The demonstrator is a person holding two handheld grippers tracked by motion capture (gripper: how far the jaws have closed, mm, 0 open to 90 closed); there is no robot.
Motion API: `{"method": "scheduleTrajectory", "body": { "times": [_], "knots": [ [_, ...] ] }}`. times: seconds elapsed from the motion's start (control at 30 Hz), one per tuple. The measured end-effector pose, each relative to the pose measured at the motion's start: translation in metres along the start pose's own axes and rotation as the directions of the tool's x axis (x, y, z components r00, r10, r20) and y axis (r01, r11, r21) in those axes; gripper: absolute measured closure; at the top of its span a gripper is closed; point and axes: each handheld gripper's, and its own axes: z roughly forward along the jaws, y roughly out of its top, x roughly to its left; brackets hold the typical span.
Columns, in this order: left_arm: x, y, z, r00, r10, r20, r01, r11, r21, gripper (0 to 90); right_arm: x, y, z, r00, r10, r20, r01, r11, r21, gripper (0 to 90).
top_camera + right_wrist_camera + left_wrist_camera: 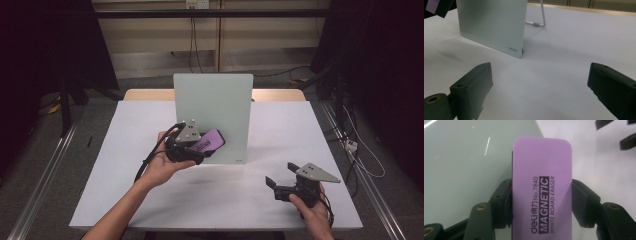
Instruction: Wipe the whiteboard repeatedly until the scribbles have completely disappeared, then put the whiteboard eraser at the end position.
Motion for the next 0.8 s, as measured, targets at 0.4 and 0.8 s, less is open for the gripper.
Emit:
{"method": "scheduleTrajectory", "body": {
  "times": [0.4, 0.8],
  "knots": [
    [0.005, 0.005, -0.015, 0.9962, -0.084, 0.021, 0.084, 0.9964, 0.014, 40.7, 0.001, -0.001, -0.002, 1.0000, -0.007, 0.001, 0.007, 1.000, -0.004, 5.8],
    [0.005, 0.002, -0.017, 0.9906, -0.112, 0.078, 0.105, 0.9907, 0.087, 40.7, 0.001, 0.001, 0.001, 1.0000, -0.002, 0.006, 0.002, 1.000, -0.005, 5.8]
  ]
}}
